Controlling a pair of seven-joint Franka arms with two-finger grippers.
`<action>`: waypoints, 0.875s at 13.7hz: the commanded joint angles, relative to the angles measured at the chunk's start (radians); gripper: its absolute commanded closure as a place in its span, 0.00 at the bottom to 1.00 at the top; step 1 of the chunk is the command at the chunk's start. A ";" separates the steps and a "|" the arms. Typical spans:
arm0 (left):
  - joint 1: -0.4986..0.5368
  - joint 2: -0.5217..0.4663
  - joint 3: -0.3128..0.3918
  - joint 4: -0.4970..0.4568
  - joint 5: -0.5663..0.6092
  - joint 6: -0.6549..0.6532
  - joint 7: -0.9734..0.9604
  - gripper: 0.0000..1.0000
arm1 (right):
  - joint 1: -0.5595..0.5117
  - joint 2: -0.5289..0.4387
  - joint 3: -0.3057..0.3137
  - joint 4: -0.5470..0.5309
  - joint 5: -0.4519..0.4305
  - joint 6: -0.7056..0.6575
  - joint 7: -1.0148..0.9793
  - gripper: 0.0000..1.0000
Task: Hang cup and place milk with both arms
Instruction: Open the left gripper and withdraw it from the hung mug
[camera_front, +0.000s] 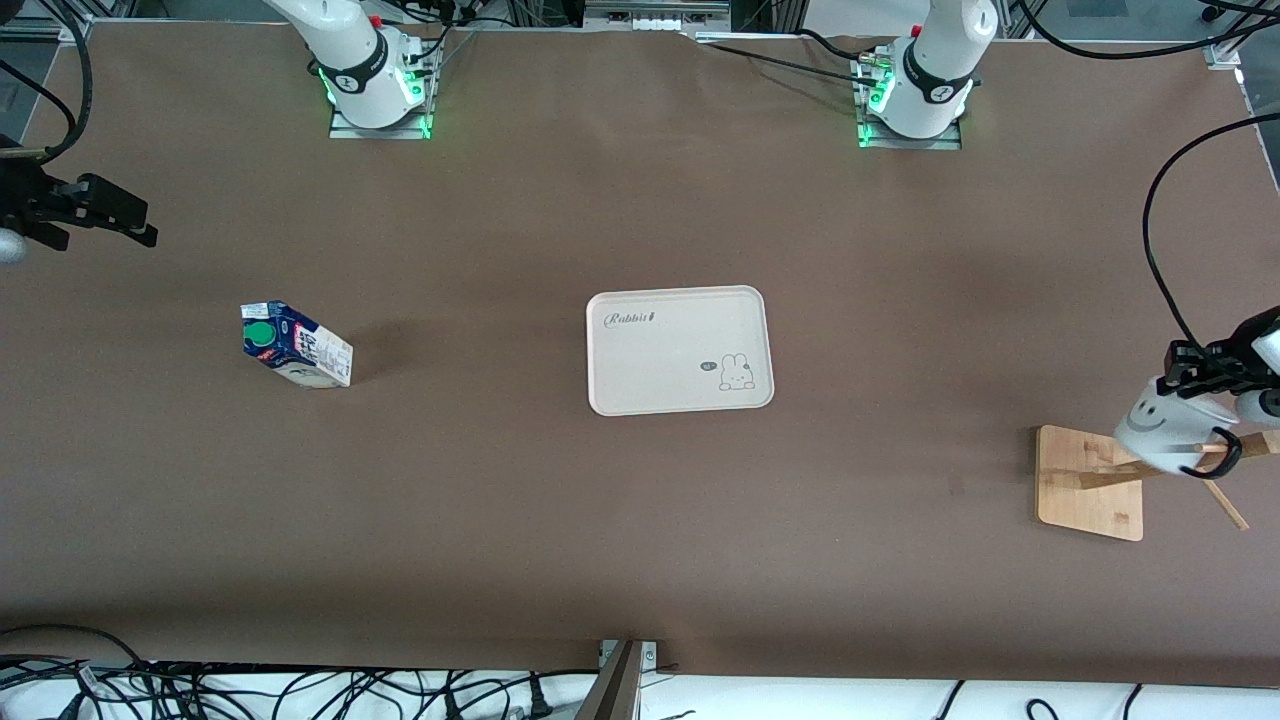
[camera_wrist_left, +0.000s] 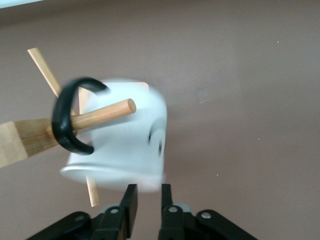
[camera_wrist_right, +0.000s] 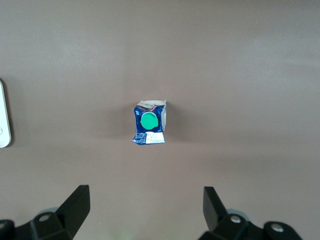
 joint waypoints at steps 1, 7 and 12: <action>-0.009 -0.015 0.000 -0.003 0.000 -0.010 0.020 0.00 | -0.104 0.015 0.096 0.032 -0.007 -0.051 -0.018 0.00; -0.020 -0.233 -0.120 -0.087 0.025 -0.158 -0.033 0.00 | -0.166 0.035 0.190 0.065 -0.078 -0.089 -0.012 0.00; 0.069 -0.332 -0.347 -0.104 0.127 -0.286 -0.205 0.00 | -0.172 0.087 0.184 0.138 -0.076 -0.148 -0.011 0.00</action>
